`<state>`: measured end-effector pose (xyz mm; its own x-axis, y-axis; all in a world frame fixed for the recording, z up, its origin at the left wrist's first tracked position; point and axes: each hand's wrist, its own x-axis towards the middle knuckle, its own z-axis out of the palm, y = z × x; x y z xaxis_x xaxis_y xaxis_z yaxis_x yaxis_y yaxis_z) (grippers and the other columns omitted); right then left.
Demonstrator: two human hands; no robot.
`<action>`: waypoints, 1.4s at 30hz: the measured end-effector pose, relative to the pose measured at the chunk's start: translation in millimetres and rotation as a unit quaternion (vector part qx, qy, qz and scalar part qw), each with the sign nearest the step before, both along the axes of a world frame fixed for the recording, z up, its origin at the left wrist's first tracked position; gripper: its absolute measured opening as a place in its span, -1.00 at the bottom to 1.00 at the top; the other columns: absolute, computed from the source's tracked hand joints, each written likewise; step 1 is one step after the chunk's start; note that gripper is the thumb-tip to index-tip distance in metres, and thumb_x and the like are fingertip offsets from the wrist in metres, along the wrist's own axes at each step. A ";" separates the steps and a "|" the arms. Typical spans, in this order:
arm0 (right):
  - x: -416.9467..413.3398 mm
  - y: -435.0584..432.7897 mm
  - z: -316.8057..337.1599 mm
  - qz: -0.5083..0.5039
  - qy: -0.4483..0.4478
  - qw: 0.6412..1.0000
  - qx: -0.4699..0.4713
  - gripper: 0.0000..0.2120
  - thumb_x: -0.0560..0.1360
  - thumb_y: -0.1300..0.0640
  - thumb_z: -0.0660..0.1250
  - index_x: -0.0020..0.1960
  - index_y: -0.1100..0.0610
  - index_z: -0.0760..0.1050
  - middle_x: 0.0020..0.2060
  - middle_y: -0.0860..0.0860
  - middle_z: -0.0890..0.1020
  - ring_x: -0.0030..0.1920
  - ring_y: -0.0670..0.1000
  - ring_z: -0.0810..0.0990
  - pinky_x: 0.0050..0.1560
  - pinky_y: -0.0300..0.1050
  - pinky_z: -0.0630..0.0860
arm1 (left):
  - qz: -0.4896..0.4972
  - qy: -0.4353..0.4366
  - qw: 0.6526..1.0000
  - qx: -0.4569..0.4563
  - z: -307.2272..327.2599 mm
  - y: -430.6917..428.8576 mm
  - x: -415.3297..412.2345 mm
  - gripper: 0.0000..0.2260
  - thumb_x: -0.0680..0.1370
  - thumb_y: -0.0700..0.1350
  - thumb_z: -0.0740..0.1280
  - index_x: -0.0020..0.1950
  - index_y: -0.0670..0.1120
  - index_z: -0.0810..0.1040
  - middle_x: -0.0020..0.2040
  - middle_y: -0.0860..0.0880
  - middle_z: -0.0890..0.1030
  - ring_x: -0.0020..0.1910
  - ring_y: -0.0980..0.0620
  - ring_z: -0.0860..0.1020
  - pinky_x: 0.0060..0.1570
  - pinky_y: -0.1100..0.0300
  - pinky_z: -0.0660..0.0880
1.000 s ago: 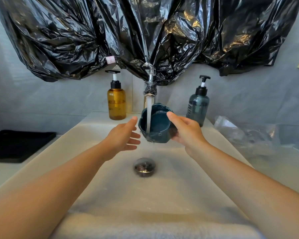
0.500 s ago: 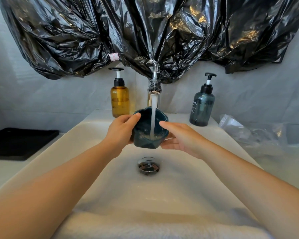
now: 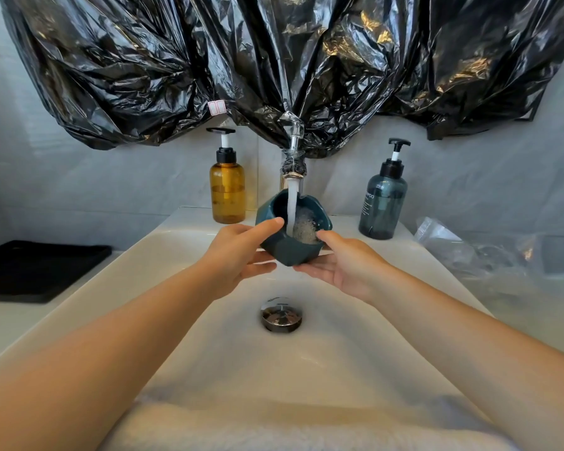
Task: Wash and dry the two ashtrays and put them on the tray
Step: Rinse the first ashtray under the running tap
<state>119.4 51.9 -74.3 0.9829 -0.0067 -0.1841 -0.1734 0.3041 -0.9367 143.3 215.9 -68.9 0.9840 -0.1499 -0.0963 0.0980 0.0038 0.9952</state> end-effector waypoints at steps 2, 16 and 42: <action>0.4 0.4 -1.5 0.022 0.003 0.999 -0.030 -0.67 0.65 0.12 0.16 0.31 0.31 0.38 0.06 0.33 0.61 -0.03 0.19 0.68 -0.07 -0.09 0.66 | 0.014 -0.014 1.000 -0.009 -1.7 0.1 0.8 -0.59 0.48 -0.02 0.43 0.23 -0.20 0.46 0.12 -0.18 0.63 0.06 -0.15 0.64 0.05 -0.09 0.60; -0.9 -17.2 0.6 0.103 -0.038 0.972 -0.207 -0.64 0.65 -0.07 0.10 0.22 0.15 0.49 0.06 0.21 0.66 0.03 0.18 0.68 -0.06 -0.06 0.65 | 0.039 -0.029 0.998 0.046 1.4 4.8 0.6 -0.68 0.49 0.10 0.39 0.12 -0.07 0.48 0.09 -0.11 0.61 0.08 -0.12 0.60 -0.16 0.14 0.60; 2.5 -16.3 -4.1 0.130 -0.012 0.988 -0.088 -0.68 0.66 0.07 0.12 0.33 0.22 0.40 0.13 0.29 0.62 0.02 0.22 0.68 0.02 0.05 0.65 | 0.000 -0.039 0.999 0.018 3.7 6.1 1.6 -0.56 0.42 0.11 0.44 0.19 -0.10 0.51 0.09 -0.10 0.63 0.09 -0.09 0.60 0.02 0.02 0.60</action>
<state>121.9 35.6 -78.4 0.9595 0.2168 -0.1801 -0.2022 0.0844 -0.9757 144.9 222.0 -65.3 0.9887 -0.1476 -0.0251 0.0206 -0.0317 0.9993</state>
